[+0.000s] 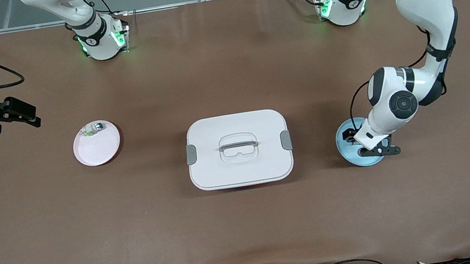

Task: Transfer orange switch to right arm and place
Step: 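Lower the left gripper and grasp the black-and-orange switch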

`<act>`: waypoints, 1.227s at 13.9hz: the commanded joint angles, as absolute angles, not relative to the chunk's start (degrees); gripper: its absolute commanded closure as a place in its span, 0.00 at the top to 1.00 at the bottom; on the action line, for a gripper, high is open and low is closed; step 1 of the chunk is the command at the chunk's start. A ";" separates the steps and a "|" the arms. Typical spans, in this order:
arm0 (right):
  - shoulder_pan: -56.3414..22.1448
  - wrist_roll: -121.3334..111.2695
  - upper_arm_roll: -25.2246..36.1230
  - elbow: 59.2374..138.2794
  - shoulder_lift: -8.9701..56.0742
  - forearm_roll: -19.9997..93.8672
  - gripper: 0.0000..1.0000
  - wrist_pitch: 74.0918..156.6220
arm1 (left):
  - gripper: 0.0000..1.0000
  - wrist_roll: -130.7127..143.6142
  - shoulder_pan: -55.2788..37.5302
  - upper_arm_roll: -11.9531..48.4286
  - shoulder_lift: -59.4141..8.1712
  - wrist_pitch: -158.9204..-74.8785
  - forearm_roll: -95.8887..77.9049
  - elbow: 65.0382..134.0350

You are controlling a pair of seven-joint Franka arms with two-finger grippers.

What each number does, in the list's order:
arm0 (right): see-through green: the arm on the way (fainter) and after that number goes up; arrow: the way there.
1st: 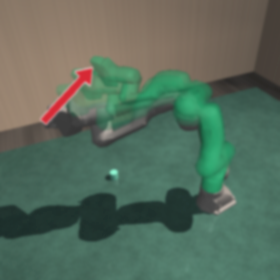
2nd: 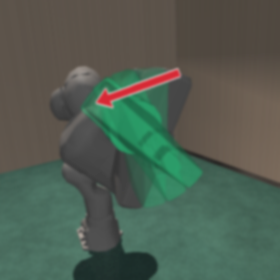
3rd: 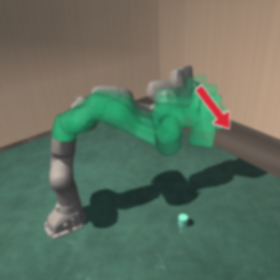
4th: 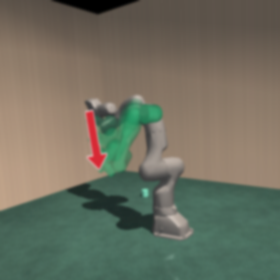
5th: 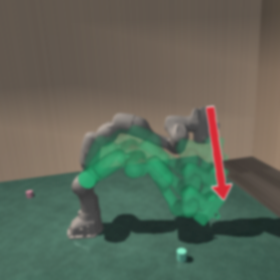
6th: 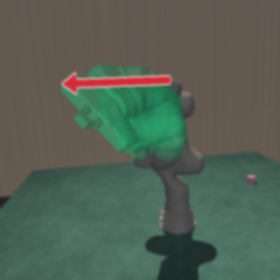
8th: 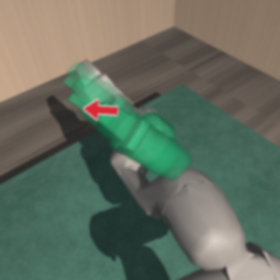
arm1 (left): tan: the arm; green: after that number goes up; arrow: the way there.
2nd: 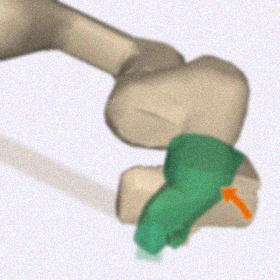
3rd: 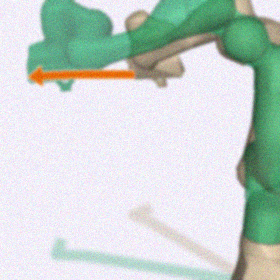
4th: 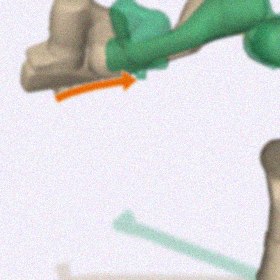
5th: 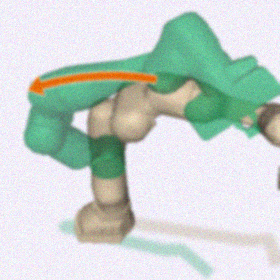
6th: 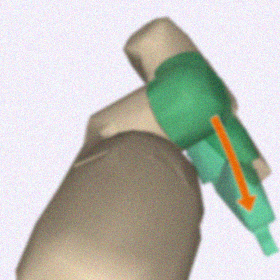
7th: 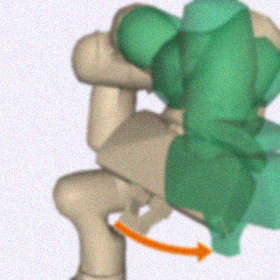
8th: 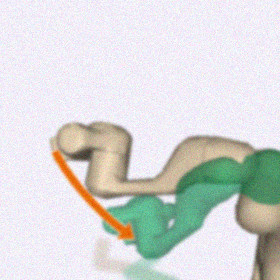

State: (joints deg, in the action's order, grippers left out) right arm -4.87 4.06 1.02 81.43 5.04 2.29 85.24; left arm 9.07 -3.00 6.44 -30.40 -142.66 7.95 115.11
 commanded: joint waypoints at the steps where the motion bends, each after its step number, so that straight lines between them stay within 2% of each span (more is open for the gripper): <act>1: -3.87 4.04 0.70 81.47 4.75 1.76 1.00 84.90 | 0.77 10.37 -2.90 6.50 -30.94 -143.88 9.23 114.96; 4: -3.87 3.96 0.70 81.65 5.71 1.67 1.00 85.52 | 0.39 10.28 -2.90 6.50 -31.03 -144.23 9.23 114.87; 5: -3.95 3.96 0.62 81.56 5.63 1.41 1.00 85.52 | 0.31 10.37 -2.90 6.50 -31.03 -144.23 9.23 114.87; 6: -4.04 3.87 0.62 81.39 5.71 0.28 1.00 85.60 | 0.28 10.37 -2.81 6.50 -31.03 -144.23 9.23 114.79; 8: -4.48 3.96 0.44 81.39 5.71 -2.45 1.00 85.69 | 0.24 10.28 -2.55 6.50 -30.24 -143.97 9.23 114.87; 12: -4.92 4.92 0.09 81.47 5.54 -0.97 1.00 85.70 | 0.23 10.02 -1.32 6.59 -27.08 -142.57 8.62 114.79; 17: -5.10 5.10 0.18 82.09 5.10 3.43 1.00 85.17 | 0.24 10.11 -1.41 6.68 -18.39 -130.64 -1.81 112.60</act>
